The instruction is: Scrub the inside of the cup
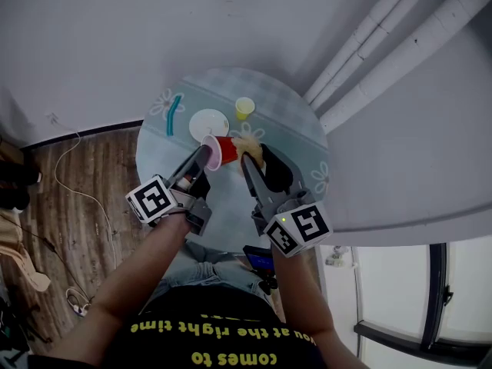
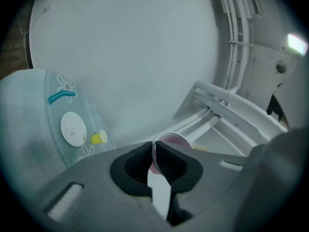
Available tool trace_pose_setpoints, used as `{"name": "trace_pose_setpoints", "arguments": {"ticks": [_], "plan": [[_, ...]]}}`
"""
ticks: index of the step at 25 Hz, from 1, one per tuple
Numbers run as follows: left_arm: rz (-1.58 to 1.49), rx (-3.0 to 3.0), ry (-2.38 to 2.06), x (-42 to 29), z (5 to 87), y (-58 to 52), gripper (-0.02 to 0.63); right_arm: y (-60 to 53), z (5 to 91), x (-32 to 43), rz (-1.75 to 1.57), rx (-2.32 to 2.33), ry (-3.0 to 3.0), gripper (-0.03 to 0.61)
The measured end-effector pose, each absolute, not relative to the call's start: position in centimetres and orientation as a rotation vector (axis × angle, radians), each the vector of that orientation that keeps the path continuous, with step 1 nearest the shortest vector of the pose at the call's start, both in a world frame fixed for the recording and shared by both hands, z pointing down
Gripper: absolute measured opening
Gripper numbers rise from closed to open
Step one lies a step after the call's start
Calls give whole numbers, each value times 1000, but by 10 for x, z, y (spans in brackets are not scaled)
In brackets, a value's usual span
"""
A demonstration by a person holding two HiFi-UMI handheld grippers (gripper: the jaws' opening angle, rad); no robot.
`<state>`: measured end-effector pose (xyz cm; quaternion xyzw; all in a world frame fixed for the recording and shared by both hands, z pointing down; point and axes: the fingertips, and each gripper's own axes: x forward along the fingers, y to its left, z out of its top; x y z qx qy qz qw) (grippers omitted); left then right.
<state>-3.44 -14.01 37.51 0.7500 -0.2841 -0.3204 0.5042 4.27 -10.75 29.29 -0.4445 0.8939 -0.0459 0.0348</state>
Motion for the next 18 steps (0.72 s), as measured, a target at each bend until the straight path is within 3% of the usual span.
{"name": "trace_pose_setpoints", "arguments": {"ticks": [10, 18], "plan": [[-818, 1761, -641, -34, 372, -140, 29, -113, 296, 52, -124, -1424, 2741, 140], [-831, 1716, -635, -34, 378, -141, 29, -95, 284, 15, -76, -1296, 2792, 140]]}}
